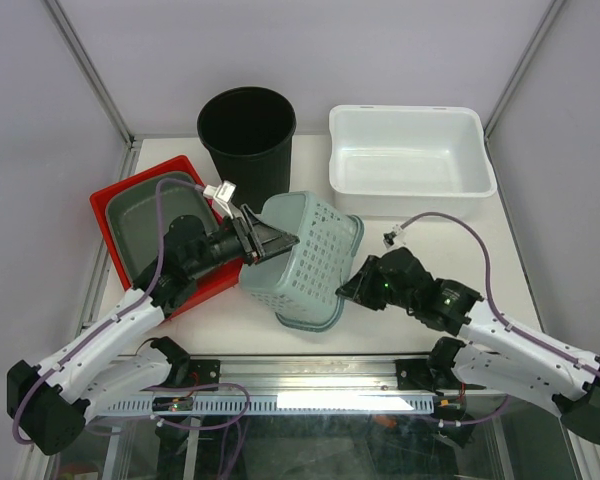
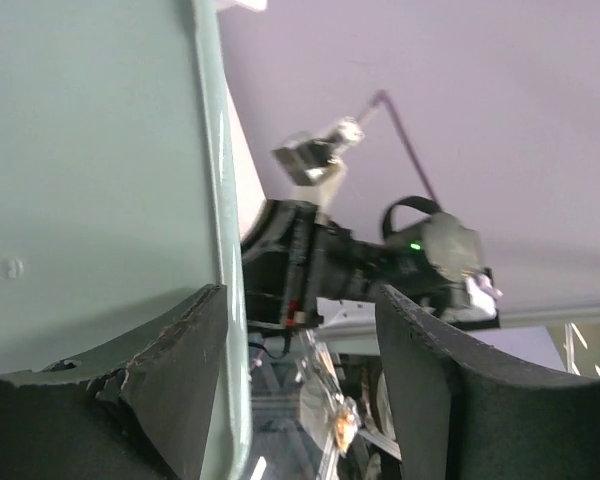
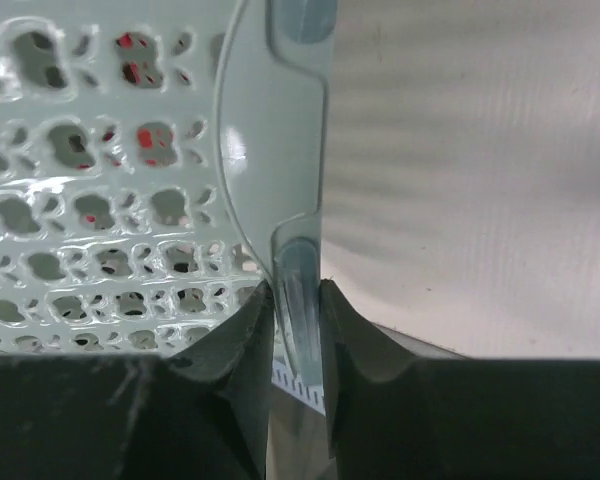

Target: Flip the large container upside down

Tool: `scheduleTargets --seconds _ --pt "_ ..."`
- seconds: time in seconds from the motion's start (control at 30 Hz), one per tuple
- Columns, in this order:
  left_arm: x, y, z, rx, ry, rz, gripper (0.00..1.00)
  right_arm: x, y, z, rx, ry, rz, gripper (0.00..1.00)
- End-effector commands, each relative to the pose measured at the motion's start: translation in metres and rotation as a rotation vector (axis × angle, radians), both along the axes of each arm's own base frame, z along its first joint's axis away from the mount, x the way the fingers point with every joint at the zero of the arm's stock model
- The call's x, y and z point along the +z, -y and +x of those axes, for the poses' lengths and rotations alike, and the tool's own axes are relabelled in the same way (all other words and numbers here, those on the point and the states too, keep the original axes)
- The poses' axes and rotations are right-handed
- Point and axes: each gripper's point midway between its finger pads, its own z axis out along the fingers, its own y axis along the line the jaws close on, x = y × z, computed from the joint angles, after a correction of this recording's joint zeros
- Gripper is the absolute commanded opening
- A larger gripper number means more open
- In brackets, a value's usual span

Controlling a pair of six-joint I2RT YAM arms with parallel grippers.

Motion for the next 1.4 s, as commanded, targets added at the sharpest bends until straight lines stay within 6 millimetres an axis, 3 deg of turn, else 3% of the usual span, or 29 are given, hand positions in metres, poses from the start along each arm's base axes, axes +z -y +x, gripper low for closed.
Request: scheduleTargets --seconds 0.0,0.17,0.23,0.33,0.5,0.63,0.8,0.9,1.0,1.23,1.37 --pt "0.044 0.016 -0.032 -0.165 0.072 -0.108 0.61 0.03 -0.033 0.008 -0.081 -0.021 0.34 0.0" --pt "0.028 0.025 -0.031 -0.179 0.041 -0.087 0.64 -0.019 -0.005 0.009 -0.187 -0.057 0.231 0.0" --pt "0.026 0.026 -0.029 -0.176 0.041 -0.079 0.67 -0.031 0.005 0.01 -0.211 -0.062 0.184 0.15" --pt "0.026 0.029 -0.026 -0.174 0.048 -0.07 0.71 -0.041 0.015 0.01 -0.214 -0.058 0.115 0.5" --pt "0.034 0.032 -0.021 -0.175 0.088 -0.045 0.76 -0.052 0.053 0.009 -0.259 -0.06 -0.125 0.7" --pt "0.041 0.029 -0.013 -0.136 0.124 0.008 0.83 -0.028 0.087 0.019 -0.314 0.039 -0.278 0.74" --pt "0.034 0.016 0.007 -0.011 0.139 0.16 0.87 0.041 0.115 0.042 -0.34 0.25 -0.403 0.76" --pt "0.019 0.006 0.022 0.062 0.133 0.277 0.88 0.086 0.119 0.06 -0.328 0.372 -0.457 0.78" --pt "0.002 -0.001 0.036 0.118 0.115 0.372 0.89 0.106 0.105 0.08 -0.27 0.425 -0.483 0.78" --pt "-0.016 -0.003 0.03 0.1 0.081 0.395 0.9 0.112 0.067 0.137 -0.051 0.37 -0.366 0.72" --pt "-0.014 -0.012 0.018 0.101 0.082 0.379 0.9 0.095 0.039 0.159 0.101 0.332 -0.399 0.67"
